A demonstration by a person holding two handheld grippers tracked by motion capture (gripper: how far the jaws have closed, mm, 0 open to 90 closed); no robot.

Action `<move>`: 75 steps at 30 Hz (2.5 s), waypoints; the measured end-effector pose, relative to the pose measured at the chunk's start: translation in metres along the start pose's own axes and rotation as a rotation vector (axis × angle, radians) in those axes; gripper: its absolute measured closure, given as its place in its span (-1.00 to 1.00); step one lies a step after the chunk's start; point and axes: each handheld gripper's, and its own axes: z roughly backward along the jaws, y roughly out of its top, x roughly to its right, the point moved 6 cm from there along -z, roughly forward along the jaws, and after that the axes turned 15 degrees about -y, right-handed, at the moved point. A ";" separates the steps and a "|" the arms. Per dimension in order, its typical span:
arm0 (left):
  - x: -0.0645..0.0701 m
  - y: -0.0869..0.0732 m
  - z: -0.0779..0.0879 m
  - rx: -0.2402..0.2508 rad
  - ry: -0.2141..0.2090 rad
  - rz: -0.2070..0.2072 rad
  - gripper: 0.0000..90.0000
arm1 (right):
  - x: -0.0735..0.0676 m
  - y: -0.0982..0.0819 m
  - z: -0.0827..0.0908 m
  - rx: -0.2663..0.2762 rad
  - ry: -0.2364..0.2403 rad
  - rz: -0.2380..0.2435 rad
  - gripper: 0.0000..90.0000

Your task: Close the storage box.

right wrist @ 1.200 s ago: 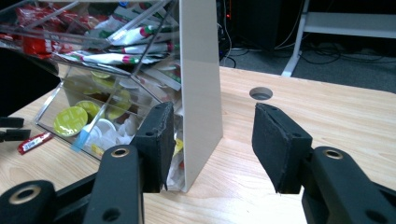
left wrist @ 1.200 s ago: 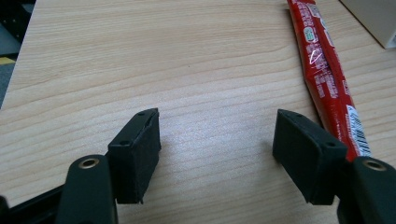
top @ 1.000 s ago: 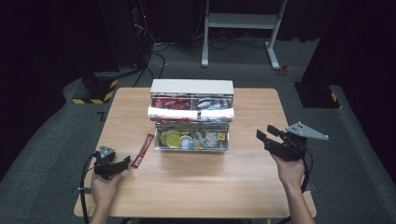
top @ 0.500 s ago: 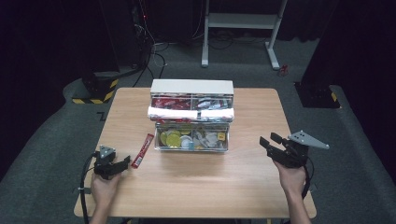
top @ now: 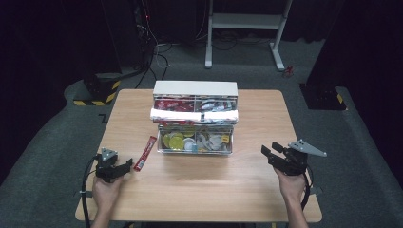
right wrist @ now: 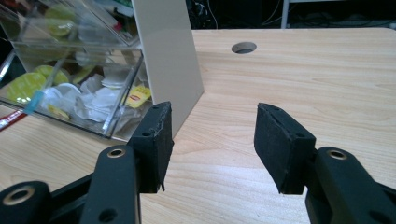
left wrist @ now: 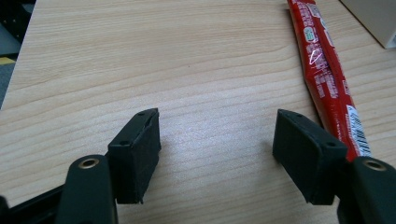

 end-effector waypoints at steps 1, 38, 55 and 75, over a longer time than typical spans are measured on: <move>0.000 0.000 0.000 0.000 0.000 -0.001 -0.28 | 0.000 -0.001 -0.001 -0.004 -0.003 -0.001 0.04; 0.000 0.000 0.000 -0.002 -0.001 -0.002 -0.29 | -0.006 -0.038 -0.051 -0.141 -0.051 0.020 0.01; 0.000 0.000 0.000 -0.002 -0.001 -0.001 -0.29 | -0.001 -0.050 -0.074 -0.204 -0.141 0.045 -0.13; 0.000 0.000 0.000 -0.002 -0.001 -0.001 -0.29 | 0.001 -0.065 -0.087 -0.252 -0.189 0.098 -0.22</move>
